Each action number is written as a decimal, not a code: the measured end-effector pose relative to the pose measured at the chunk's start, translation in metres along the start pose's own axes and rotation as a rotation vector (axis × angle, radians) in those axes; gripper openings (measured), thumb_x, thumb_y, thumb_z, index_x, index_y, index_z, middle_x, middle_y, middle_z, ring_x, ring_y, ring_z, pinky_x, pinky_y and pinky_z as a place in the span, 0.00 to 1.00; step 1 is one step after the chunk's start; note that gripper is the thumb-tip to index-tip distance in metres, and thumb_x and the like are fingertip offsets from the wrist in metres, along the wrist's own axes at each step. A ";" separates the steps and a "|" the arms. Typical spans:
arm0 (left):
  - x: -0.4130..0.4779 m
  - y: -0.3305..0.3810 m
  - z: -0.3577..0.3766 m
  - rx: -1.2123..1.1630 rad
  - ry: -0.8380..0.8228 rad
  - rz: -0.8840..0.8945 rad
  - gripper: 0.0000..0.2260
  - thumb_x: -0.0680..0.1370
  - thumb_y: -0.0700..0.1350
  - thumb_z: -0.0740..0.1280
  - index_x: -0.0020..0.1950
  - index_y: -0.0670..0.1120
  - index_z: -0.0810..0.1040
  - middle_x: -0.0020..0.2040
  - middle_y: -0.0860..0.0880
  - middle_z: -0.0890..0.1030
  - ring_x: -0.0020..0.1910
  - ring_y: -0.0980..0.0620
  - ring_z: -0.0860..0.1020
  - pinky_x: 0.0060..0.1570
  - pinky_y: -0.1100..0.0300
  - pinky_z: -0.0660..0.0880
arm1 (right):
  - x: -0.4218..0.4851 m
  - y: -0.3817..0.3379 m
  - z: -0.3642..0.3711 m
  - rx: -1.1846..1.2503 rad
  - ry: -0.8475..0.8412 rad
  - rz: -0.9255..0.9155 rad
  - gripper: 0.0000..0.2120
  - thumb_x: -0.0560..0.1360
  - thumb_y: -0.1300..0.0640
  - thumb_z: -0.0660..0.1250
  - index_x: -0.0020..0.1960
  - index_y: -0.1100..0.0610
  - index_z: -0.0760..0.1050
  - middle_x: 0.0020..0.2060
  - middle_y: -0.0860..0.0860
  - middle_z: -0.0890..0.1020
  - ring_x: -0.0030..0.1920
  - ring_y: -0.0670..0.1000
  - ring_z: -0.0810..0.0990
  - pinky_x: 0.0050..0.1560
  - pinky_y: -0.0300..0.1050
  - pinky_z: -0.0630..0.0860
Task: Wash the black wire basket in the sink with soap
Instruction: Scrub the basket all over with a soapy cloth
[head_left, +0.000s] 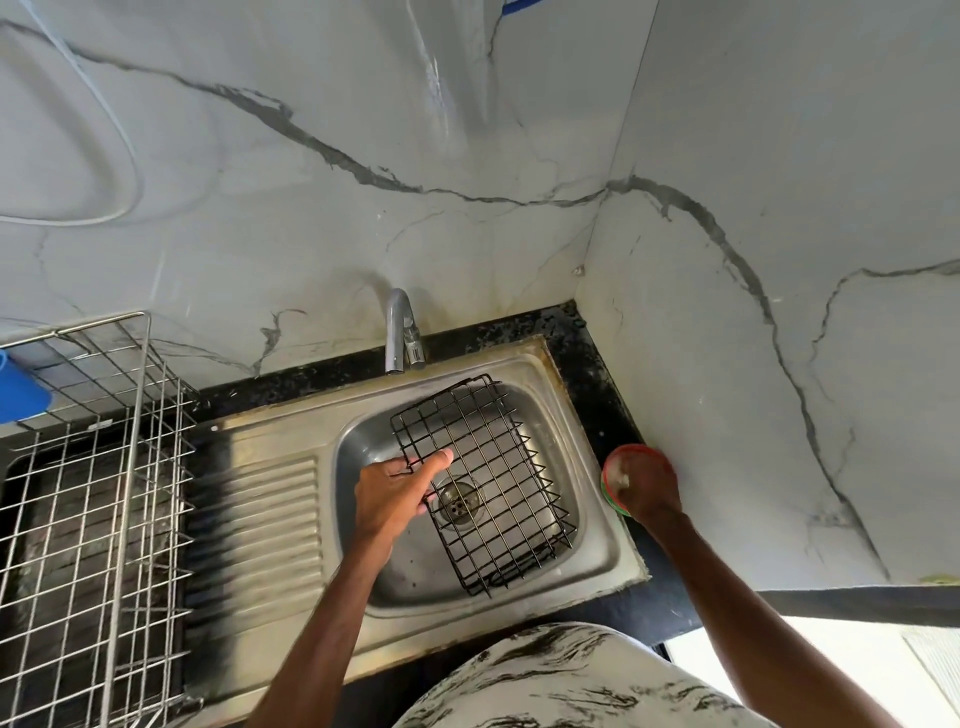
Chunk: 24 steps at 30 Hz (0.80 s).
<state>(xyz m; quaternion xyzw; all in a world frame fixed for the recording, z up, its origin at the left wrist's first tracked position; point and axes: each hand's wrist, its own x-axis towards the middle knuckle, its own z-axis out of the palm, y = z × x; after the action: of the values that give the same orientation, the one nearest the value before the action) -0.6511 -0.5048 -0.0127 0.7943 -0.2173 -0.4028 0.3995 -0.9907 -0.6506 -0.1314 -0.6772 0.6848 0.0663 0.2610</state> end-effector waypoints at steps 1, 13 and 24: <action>0.000 0.001 0.000 -0.004 0.002 -0.002 0.30 0.65 0.64 0.81 0.56 0.42 0.86 0.45 0.50 0.88 0.38 0.57 0.87 0.37 0.58 0.84 | 0.000 -0.001 -0.002 -0.002 -0.003 -0.003 0.28 0.75 0.51 0.72 0.72 0.57 0.73 0.70 0.56 0.75 0.72 0.58 0.70 0.75 0.47 0.60; -0.001 0.008 0.006 -0.064 0.016 -0.017 0.31 0.63 0.65 0.81 0.54 0.43 0.86 0.50 0.48 0.88 0.38 0.54 0.87 0.36 0.56 0.85 | -0.017 -0.006 -0.043 0.660 0.007 0.223 0.17 0.74 0.58 0.73 0.61 0.63 0.82 0.54 0.59 0.83 0.55 0.60 0.81 0.53 0.44 0.72; -0.005 0.007 0.006 -0.074 -0.043 -0.006 0.40 0.55 0.72 0.80 0.55 0.43 0.86 0.46 0.50 0.88 0.39 0.53 0.88 0.41 0.51 0.86 | -0.014 0.001 -0.039 0.649 0.103 0.380 0.22 0.70 0.57 0.77 0.59 0.69 0.80 0.53 0.63 0.84 0.54 0.61 0.83 0.50 0.47 0.77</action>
<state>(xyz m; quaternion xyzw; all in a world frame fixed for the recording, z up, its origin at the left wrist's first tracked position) -0.6593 -0.5081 -0.0071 0.7707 -0.2083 -0.4290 0.4227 -1.0029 -0.6555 -0.0921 -0.4225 0.7959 -0.1409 0.4102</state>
